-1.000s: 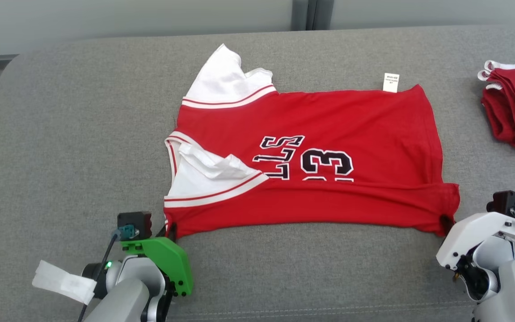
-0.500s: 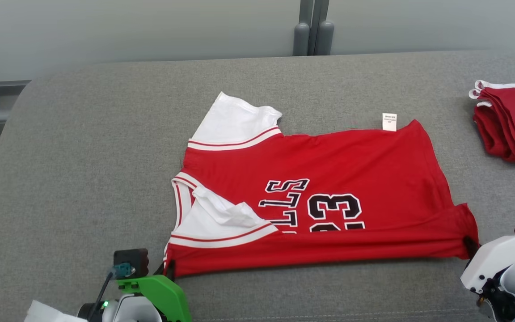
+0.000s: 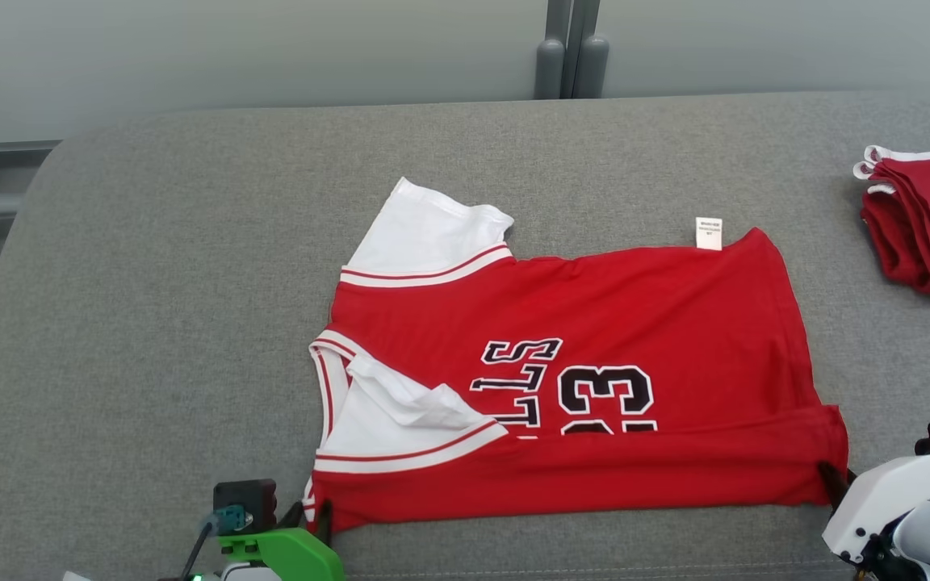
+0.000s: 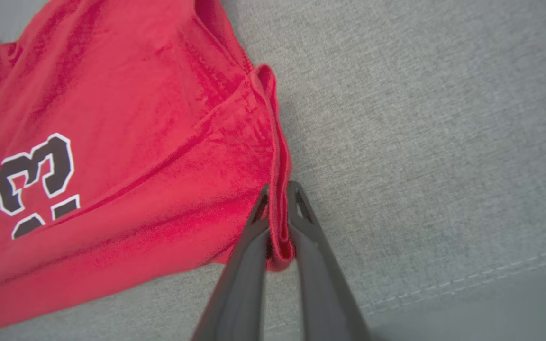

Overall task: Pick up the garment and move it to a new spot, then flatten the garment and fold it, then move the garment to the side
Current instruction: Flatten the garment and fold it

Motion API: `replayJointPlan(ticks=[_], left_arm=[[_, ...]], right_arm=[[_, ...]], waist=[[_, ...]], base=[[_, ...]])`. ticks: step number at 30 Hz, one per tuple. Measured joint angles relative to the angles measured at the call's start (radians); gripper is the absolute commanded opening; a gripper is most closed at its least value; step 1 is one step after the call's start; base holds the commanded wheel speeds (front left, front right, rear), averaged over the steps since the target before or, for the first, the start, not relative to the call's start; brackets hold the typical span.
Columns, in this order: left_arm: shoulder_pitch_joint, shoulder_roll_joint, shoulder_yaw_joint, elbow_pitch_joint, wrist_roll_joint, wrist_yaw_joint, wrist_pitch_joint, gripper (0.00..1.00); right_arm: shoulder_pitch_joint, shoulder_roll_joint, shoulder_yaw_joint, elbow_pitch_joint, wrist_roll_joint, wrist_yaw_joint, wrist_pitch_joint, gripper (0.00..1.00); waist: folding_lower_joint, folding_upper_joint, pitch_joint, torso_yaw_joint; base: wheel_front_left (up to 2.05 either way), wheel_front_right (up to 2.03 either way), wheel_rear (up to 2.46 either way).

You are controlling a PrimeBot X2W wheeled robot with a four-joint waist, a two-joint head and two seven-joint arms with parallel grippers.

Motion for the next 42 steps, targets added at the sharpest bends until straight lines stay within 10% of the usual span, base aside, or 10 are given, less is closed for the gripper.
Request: replayJointPlan(ticks=[16,34,42], left_arm=[[0.034,-0.027,0.129,-0.043,0.008,-0.04,-0.332,1.0],[0.092,-0.22,0.551,-0.242,0.366,-0.348,-0.355,1.0],[0.166,-0.254,0.589,-0.187,0.544,-0.389,-0.356,1.0]], right_arm=[[0.08,-0.002,0.059,-0.109,0.049,-0.001,-0.267,1.0],[0.036,-0.002,0.346,-0.1,-0.04,-0.001,-0.69,1.0],[0.034,-0.002,0.38,-0.092,-0.168,-0.001,-0.715,1.0]], waist=[[0.0,0.0,-0.081,0.038],[0.0,0.0,-0.134,0.071],[0.0,0.0,-0.142,0.062]], base=[[0.0,0.0,0.0],[0.0,0.0,0.0],[0.0,0.0,0.0]])
